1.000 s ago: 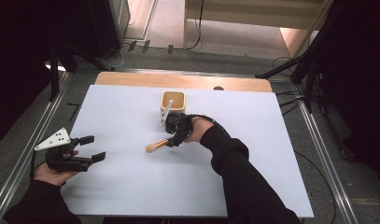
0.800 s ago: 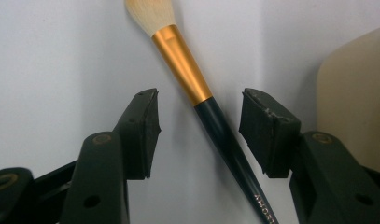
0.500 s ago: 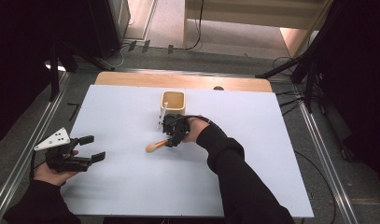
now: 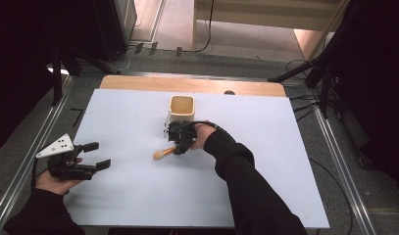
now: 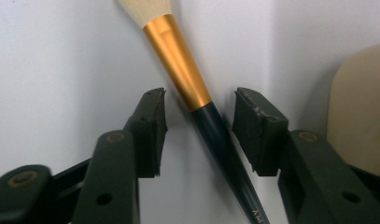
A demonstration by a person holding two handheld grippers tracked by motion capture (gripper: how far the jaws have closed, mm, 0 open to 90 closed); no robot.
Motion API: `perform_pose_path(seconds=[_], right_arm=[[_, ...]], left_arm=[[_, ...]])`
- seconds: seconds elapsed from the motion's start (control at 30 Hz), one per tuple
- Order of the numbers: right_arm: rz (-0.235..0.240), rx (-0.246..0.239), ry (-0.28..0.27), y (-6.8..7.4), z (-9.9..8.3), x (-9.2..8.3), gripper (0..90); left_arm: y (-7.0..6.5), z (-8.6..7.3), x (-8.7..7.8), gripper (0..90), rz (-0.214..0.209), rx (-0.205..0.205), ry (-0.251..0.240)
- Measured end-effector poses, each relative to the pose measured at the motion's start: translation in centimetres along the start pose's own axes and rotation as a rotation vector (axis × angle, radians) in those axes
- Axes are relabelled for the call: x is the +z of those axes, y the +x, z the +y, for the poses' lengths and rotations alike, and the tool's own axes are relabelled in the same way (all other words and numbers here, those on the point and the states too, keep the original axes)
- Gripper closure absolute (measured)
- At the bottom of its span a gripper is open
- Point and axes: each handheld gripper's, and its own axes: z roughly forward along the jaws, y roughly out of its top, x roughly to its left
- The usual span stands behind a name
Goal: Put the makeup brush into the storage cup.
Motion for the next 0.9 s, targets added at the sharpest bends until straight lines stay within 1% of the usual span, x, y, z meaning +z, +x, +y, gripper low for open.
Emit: perform_pose_path(seconds=[0.1, 0.2, 0.27, 0.37, 0.43, 0.6, 0.7, 0.77, 0.8, 0.9], right_arm=[[0.001, 0.002, 0.010, 0.05, 0.18, -0.03, 61.3], [0.007, 0.001, 0.009, 0.00, 0.21, -0.06, 69.2], [0.009, 0.003, 0.010, 0.04, 0.24, -0.07, 72.2], [0.015, -0.008, 0.021, 0.09, 0.24, -0.11, 78.0], [0.013, -0.009, 0.022, 0.10, 0.27, -0.11, 78.3], [0.017, 0.007, 0.017, 0.06, 0.30, -0.09, 78.7], [0.017, 0.008, 0.019, 0.05, 0.31, -0.11, 78.8], [0.014, 0.001, 0.027, 0.06, 0.36, -0.13, 78.8], [0.014, 0.011, 0.025, 0.07, 0.35, -0.13, 78.8], [0.025, 0.018, 0.021, -0.02, 0.29, -0.19, 78.9]], left_arm=[[-0.01, 0.01, 0.00, 14.7, -0.001, -0.001, 0.001], [0.01, 0.00, -0.01, 14.6, 0.000, 0.000, 0.000], [0.02, 0.00, -0.03, 14.7, -0.001, -0.003, 0.001], [0.02, -0.01, -0.02, 14.7, -0.002, -0.003, 0.001], [0.02, -0.01, -0.02, 14.7, -0.002, -0.004, 0.001], [0.03, -0.01, -0.03, 14.7, -0.002, -0.004, 0.001], [0.02, 0.00, -0.02, 14.7, -0.003, -0.004, 0.003], [0.02, -0.01, -0.03, 14.6, -0.003, -0.003, 0.004], [0.03, 0.00, -0.03, 14.6, -0.004, -0.004, 0.005], [0.05, 0.00, -0.03, 14.7, -0.004, -0.005, 0.004]])
